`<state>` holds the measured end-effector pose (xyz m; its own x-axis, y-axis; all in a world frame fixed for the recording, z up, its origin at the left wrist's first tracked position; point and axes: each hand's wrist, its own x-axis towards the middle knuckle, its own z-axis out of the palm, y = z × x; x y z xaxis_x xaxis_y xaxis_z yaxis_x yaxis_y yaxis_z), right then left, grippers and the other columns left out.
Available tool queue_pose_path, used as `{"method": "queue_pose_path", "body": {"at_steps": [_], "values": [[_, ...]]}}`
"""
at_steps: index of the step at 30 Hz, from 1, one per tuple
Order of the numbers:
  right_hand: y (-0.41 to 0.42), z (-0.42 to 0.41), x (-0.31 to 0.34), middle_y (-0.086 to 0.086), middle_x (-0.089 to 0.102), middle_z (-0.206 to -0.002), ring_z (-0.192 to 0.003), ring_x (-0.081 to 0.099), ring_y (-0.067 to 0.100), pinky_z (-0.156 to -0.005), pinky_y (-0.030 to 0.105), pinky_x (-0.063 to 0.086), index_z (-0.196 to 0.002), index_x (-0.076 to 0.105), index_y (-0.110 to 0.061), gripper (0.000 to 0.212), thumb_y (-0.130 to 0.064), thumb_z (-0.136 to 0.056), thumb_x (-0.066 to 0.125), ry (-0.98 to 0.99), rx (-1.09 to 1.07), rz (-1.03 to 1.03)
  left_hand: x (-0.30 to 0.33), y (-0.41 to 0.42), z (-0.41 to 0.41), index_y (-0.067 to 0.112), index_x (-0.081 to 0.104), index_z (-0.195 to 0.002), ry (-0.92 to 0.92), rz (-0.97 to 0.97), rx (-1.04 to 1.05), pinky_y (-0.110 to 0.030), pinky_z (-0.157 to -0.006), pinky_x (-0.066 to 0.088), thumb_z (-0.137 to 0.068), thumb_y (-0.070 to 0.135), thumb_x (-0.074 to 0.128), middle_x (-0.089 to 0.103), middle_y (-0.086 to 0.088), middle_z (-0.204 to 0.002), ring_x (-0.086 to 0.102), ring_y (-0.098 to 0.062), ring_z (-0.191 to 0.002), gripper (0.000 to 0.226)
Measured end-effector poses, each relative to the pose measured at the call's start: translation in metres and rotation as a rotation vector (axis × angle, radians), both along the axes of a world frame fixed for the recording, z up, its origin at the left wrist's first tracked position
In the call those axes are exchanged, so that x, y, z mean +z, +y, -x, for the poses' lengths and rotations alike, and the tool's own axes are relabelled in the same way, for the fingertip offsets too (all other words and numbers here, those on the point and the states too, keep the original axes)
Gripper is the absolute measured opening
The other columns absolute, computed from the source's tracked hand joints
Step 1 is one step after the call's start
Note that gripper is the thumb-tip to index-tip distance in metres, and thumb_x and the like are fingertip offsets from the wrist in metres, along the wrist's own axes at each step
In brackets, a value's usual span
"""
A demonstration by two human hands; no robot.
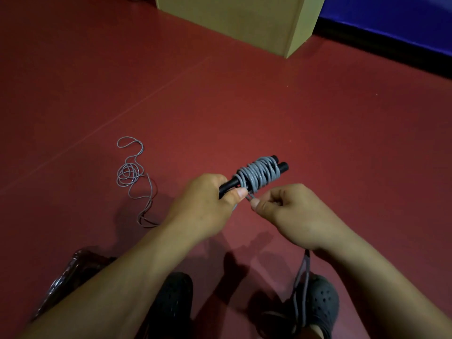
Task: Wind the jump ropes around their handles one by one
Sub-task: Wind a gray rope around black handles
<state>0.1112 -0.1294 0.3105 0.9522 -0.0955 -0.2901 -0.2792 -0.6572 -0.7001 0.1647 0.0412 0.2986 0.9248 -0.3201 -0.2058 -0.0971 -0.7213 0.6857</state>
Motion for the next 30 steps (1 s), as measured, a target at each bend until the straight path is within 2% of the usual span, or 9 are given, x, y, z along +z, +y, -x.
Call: {"method": "queue_pose_path", "body": {"at_steps": [3, 6, 10, 13, 16, 19, 23, 27, 30], "values": [[0.002, 0.001, 0.001, -0.006, 0.036, -0.044, -0.04, 0.031, 0.01, -0.042, 0.022, 0.029, -0.069, 0.059, -0.001, 0.05, -0.046, -0.09, 0.062, 0.065, 0.002, -0.041, -0.001, 0.001, -0.001, 0.017, 0.054, -0.065, -0.011, -0.018, 0.011, -0.032, -0.052, 0.034, -0.093, 0.044, 0.06, 0.045, 0.005, -0.051, 0.046, -0.017, -0.051, 0.04], [0.003, 0.001, 0.001, -0.004, 0.043, -0.044, -0.041, 0.038, 0.012, -0.049, 0.026, 0.036, -0.07, 0.06, -0.004, 0.048, -0.048, -0.088, 0.063, 0.092, -0.01, -0.091, -0.002, 0.003, -0.004, 0.016, 0.056, -0.069, -0.05, -0.055, 0.046, -0.032, -0.051, 0.033, -0.094, 0.044, 0.059, 0.049, 0.004, -0.055, 0.049, -0.019, -0.054, 0.038], [0.004, 0.002, 0.001, -0.003, 0.05, -0.051, -0.049, 0.044, 0.015, -0.053, 0.034, 0.04, -0.073, 0.057, -0.005, 0.035, -0.035, -0.091, 0.062, 0.054, 0.036, -0.142, -0.004, 0.004, -0.007, 0.015, 0.058, -0.067, -0.079, -0.098, 0.097, -0.031, -0.048, 0.031, -0.093, 0.044, 0.062, 0.051, 0.002, -0.054, 0.052, -0.019, -0.055, 0.038], [0.007, 0.004, 0.001, -0.001, 0.059, -0.056, -0.052, 0.054, 0.014, -0.056, 0.034, 0.046, -0.072, 0.059, -0.012, 0.027, -0.029, -0.093, 0.059, -0.008, 0.078, -0.112, -0.005, 0.003, -0.007, 0.015, 0.053, -0.062, -0.105, -0.136, 0.094, -0.03, -0.046, 0.028, -0.09, 0.045, 0.064, 0.049, 0.002, -0.052, 0.05, -0.018, -0.052, 0.042], [0.007, 0.005, -0.001, 0.0, 0.064, -0.058, -0.049, 0.057, 0.012, -0.056, 0.033, 0.049, -0.075, 0.061, -0.015, 0.024, -0.025, -0.096, 0.056, -0.072, 0.042, -0.112, -0.006, 0.003, -0.007, 0.015, 0.055, -0.065, -0.11, -0.157, 0.063, -0.032, -0.049, 0.031, -0.089, 0.045, 0.065, 0.049, 0.002, -0.053, 0.05, -0.02, -0.054, 0.04], [0.003, 0.004, -0.005, -0.016, 0.06, -0.058, -0.052, 0.052, 0.006, -0.052, 0.02, 0.039, -0.075, 0.061, -0.02, 0.022, -0.023, -0.096, 0.056, -0.215, -0.025, -0.048, -0.005, 0.004, -0.007, 0.017, 0.057, -0.071, -0.107, -0.154, -0.009, -0.034, -0.053, 0.037, -0.088, 0.045, 0.066, 0.052, 0.001, -0.057, 0.052, -0.022, -0.058, 0.034], [0.002, 0.003, -0.009, -0.002, 0.063, -0.067, -0.065, 0.054, 0.014, -0.06, 0.024, 0.039, -0.08, 0.065, -0.016, 0.017, -0.023, -0.095, 0.059, -0.361, -0.011, 0.035, -0.001, 0.002, -0.001, 0.021, 0.056, -0.075, -0.122, -0.144, -0.104, -0.034, -0.055, 0.038, -0.087, 0.043, 0.067, 0.051, 0.002, -0.059, 0.051, -0.019, -0.059, 0.027], [0.001, 0.004, -0.011, -0.009, 0.06, -0.064, -0.066, 0.055, 0.008, -0.059, 0.018, 0.038, -0.079, 0.066, -0.019, 0.016, -0.023, -0.094, 0.062, -0.437, 0.013, 0.095, 0.003, 0.0, 0.004, 0.021, 0.048, -0.07, -0.13, -0.152, -0.185, -0.033, -0.053, 0.033, -0.088, 0.041, 0.066, 0.047, 0.002, -0.058, 0.047, -0.015, -0.056, 0.032], [0.001, 0.004, -0.009, -0.012, 0.066, -0.07, -0.07, 0.059, 0.002, -0.061, 0.013, 0.04, -0.084, 0.069, -0.023, 0.01, -0.021, -0.092, 0.064, -0.485, -0.003, 0.101, 0.006, 0.001, 0.004, 0.022, 0.049, -0.07, -0.09, -0.095, -0.23, -0.032, -0.051, 0.033, -0.088, 0.04, 0.066, 0.045, 0.004, -0.054, 0.042, -0.01, -0.05, 0.031]]}}
